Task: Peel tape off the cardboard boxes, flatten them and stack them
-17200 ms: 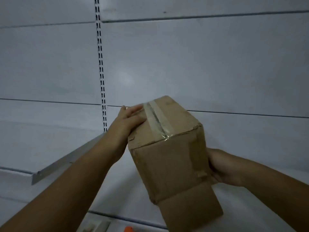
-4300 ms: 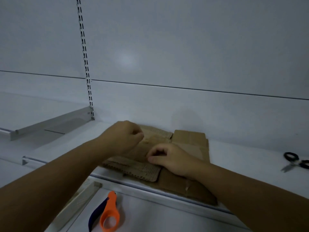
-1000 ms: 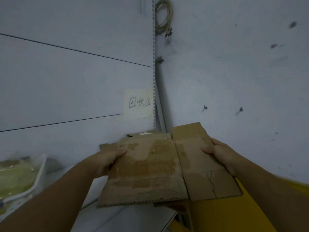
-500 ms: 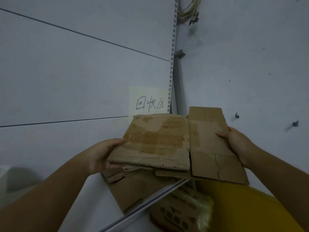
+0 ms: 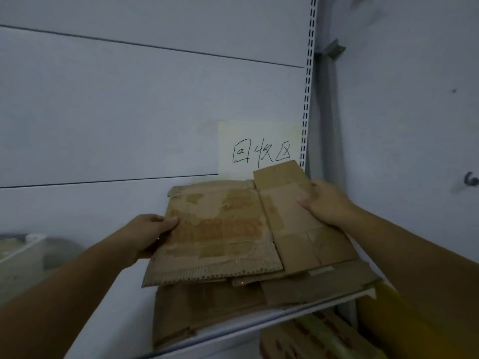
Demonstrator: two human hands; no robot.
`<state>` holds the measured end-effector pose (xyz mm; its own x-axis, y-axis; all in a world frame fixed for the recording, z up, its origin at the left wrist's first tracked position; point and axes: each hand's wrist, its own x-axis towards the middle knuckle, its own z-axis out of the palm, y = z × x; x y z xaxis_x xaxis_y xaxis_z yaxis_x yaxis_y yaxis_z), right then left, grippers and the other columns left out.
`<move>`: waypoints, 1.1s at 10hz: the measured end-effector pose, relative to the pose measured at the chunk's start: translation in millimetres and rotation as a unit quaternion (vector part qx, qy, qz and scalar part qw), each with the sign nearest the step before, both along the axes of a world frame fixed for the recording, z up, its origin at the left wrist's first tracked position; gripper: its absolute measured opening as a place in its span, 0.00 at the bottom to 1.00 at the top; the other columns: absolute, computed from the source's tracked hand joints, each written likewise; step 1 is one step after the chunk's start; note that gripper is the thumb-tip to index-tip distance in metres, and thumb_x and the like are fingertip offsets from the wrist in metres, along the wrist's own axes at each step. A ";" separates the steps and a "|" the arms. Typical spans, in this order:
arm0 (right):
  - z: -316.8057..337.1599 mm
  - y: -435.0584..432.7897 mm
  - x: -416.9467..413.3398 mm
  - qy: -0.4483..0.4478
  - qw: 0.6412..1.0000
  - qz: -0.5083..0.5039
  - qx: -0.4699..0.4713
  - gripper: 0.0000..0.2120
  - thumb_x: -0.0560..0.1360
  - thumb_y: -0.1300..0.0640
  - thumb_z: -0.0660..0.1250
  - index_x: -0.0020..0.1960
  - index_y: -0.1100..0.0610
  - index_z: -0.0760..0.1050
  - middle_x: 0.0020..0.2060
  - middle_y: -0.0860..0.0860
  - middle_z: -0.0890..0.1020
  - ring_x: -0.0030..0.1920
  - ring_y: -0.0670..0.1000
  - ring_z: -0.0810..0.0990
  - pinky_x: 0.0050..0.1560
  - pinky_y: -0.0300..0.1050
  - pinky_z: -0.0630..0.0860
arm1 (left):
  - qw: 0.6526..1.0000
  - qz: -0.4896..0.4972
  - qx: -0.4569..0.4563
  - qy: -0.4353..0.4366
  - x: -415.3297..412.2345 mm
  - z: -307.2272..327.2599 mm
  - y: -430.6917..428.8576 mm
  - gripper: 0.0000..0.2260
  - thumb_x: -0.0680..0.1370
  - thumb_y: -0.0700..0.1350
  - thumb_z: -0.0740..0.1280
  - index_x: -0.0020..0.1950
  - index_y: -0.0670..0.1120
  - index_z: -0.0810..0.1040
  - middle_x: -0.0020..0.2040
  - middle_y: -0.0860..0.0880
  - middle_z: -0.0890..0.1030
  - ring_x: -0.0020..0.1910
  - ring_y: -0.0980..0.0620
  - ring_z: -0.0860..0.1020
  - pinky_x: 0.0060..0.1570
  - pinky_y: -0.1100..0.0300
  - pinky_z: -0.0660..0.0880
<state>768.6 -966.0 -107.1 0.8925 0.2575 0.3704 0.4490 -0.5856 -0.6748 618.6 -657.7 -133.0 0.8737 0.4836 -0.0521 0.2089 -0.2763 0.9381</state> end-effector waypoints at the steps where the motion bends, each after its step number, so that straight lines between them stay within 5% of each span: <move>1: -18.7 6.5 34.7 -0.004 0.998 0.017 -0.068 0.15 0.77 0.50 0.65 0.61 0.53 0.69 0.53 0.51 0.74 0.50 0.52 0.74 0.49 0.46 0.72 | 0.997 0.067 0.046 -0.002 0.1 -11.9 -12.7 0.13 0.76 0.53 0.67 0.49 0.42 0.79 0.43 0.42 0.83 0.42 0.44 0.82 0.38 0.55 0.78; 2: -49.9 10.1 64.9 -0.006 0.990 0.061 -0.129 0.12 0.79 0.53 0.60 0.62 0.53 0.72 0.60 0.53 0.76 0.56 0.54 0.75 0.58 0.48 0.72 | 0.982 0.129 0.138 0.009 4.6 -32.2 -26.0 0.14 0.76 0.52 0.67 0.44 0.41 0.80 0.40 0.43 0.83 0.39 0.46 0.81 0.37 0.55 0.77; 3: -77.6 19.0 79.4 0.020 0.986 0.065 -0.151 0.15 0.81 0.56 0.55 0.66 0.56 0.71 0.63 0.56 0.75 0.61 0.57 0.74 0.61 0.48 0.70 | 0.919 0.173 0.341 0.096 15.2 -59.9 -32.8 0.16 0.77 0.56 0.62 0.52 0.44 0.78 0.48 0.46 0.81 0.48 0.48 0.79 0.50 0.55 0.75; 4: -102.9 30.3 78.6 -0.031 0.974 0.013 -0.222 0.13 0.80 0.58 0.56 0.61 0.55 0.74 0.58 0.57 0.77 0.57 0.58 0.76 0.55 0.50 0.73 | 0.894 0.105 0.406 0.160 29.7 -88.4 -33.9 0.20 0.81 0.54 0.51 0.71 0.49 0.64 0.65 0.43 0.72 0.62 0.44 0.72 0.63 0.51 0.69; 5: -120.0 31.6 69.8 -0.044 0.974 0.016 -0.222 0.13 0.79 0.56 0.56 0.60 0.52 0.74 0.56 0.56 0.79 0.54 0.57 0.78 0.49 0.49 0.73 | 0.906 0.057 0.387 0.160 35.8 -99.7 -26.9 0.19 0.83 0.50 0.47 0.75 0.55 0.58 0.75 0.45 0.60 0.71 0.45 0.64 0.70 0.54 0.61; 6: -131.8 33.2 81.1 0.045 0.989 0.042 -0.133 0.14 0.80 0.59 0.57 0.63 0.56 0.73 0.60 0.60 0.77 0.60 0.60 0.75 0.57 0.51 0.70 | 0.905 0.030 0.382 0.187 35.7 -104.0 -20.3 0.20 0.83 0.51 0.46 0.76 0.57 0.53 0.78 0.47 0.50 0.76 0.47 0.55 0.74 0.55 0.53; 7: -139.1 28.7 88.7 0.094 0.982 0.112 -0.116 0.18 0.81 0.56 0.58 0.68 0.61 0.69 0.65 0.59 0.73 0.62 0.58 0.72 0.62 0.45 0.67 | 0.918 0.022 0.344 0.196 39.1 -105.6 -10.2 0.20 0.82 0.54 0.46 0.75 0.60 0.55 0.77 0.48 0.56 0.74 0.46 0.60 0.73 0.51 0.56; 8: -136.5 27.2 85.8 0.080 0.973 0.124 -0.175 0.19 0.81 0.49 0.56 0.69 0.55 0.68 0.66 0.56 0.74 0.61 0.54 0.73 0.63 0.45 0.69 | 0.923 -0.003 0.322 0.212 40.6 -95.5 -9.2 0.20 0.82 0.55 0.47 0.75 0.60 0.55 0.77 0.47 0.57 0.74 0.46 0.60 0.73 0.50 0.55; 9: -125.4 37.1 84.3 0.110 0.965 0.118 -0.205 0.22 0.82 0.56 0.54 0.73 0.63 0.59 0.72 0.61 0.65 0.70 0.57 0.66 0.69 0.45 0.61 | 0.915 -0.026 0.327 0.234 45.9 -81.0 -8.9 0.21 0.82 0.55 0.48 0.76 0.58 0.54 0.77 0.46 0.57 0.74 0.45 0.60 0.73 0.51 0.55; 10: -116.8 47.7 85.2 0.067 0.966 0.073 -0.237 0.18 0.82 0.60 0.54 0.69 0.67 0.64 0.68 0.65 0.68 0.68 0.61 0.68 0.65 0.51 0.64 | 0.887 -0.037 0.398 0.229 43.1 -66.6 -10.4 0.23 0.81 0.59 0.49 0.74 0.55 0.60 0.76 0.46 0.61 0.72 0.44 0.62 0.71 0.50 0.58; 11: -101.9 58.5 77.7 0.001 0.981 0.113 -0.159 0.18 0.81 0.62 0.56 0.69 0.67 0.67 0.68 0.61 0.70 0.68 0.58 0.68 0.68 0.46 0.58 | 0.867 -0.026 0.461 0.187 36.8 -46.4 -10.7 0.22 0.82 0.55 0.49 0.74 0.51 0.62 0.75 0.45 0.61 0.73 0.44 0.61 0.71 0.50 0.57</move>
